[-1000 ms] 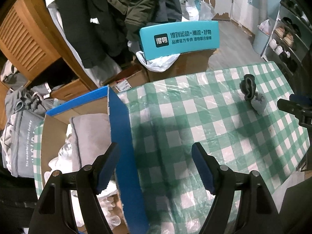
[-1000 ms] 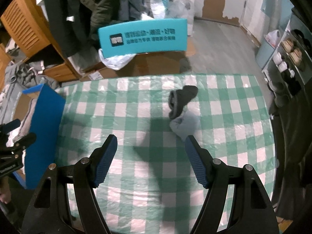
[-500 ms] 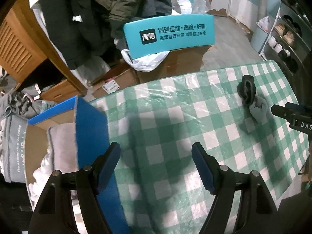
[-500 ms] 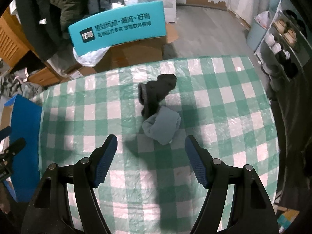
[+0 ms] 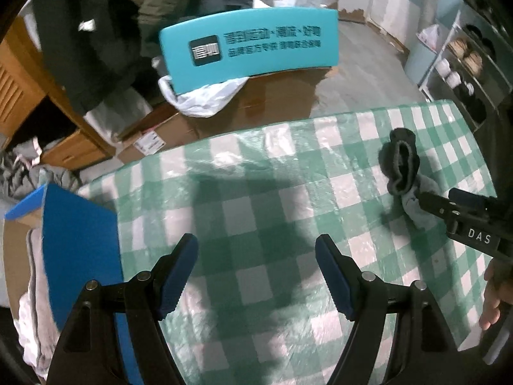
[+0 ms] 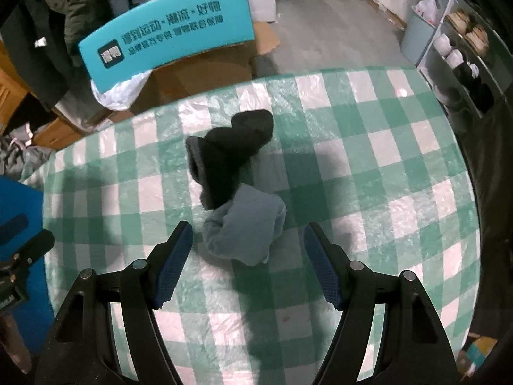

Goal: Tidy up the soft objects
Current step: 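Close the right tool on the grey-blue sock while the left tool approaches the white sock, then close the left tool on the black sock while the right tool holds the grey-blue sock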

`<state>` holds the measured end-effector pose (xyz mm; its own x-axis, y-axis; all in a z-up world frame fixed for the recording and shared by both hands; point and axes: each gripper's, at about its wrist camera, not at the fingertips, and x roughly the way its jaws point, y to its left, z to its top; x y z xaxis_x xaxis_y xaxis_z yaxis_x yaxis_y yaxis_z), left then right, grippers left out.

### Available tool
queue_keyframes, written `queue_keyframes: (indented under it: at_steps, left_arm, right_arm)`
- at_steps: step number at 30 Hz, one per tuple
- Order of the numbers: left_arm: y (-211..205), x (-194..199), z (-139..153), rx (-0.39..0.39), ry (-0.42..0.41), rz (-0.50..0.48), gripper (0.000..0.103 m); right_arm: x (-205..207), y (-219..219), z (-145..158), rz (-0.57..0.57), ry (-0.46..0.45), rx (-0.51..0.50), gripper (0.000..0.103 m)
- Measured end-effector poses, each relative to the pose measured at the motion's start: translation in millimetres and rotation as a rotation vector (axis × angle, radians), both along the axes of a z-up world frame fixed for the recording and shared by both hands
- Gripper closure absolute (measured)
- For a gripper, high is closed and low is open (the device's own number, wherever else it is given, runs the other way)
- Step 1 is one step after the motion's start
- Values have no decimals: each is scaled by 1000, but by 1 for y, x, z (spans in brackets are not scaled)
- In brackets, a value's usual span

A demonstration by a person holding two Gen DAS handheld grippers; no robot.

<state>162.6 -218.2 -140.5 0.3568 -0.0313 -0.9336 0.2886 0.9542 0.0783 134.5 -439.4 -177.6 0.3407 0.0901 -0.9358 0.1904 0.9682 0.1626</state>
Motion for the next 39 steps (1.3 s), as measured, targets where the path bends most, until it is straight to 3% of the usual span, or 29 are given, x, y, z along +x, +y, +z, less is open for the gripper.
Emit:
queue_keyframes:
  at_steps: [9, 13, 16, 18, 32, 39]
  left_arm:
    - [-16, 11, -18, 5, 28, -35, 26]
    - [-22, 16, -17, -4, 21, -47, 26]
    - [-29, 19, -16, -20, 23, -58, 22]
    - [-35, 21, -16, -27, 26, -68, 22]
    - [-111, 29, -23, -68, 56, -211, 16]
    - [-151, 37, -29, -27, 48, -267, 16]
  right_arm:
    - [5, 4, -23, 18, 22, -8, 32]
    - [3, 12, -31, 54, 30, -19, 60]
    - [-2, 11, -27, 60, 25, -13, 74]
    - [-4, 7, -23, 47, 26, 3, 78]
    - [-12, -48, 3, -79, -3, 0, 79]
    - [-18, -59, 5, -106, -1, 29, 79]
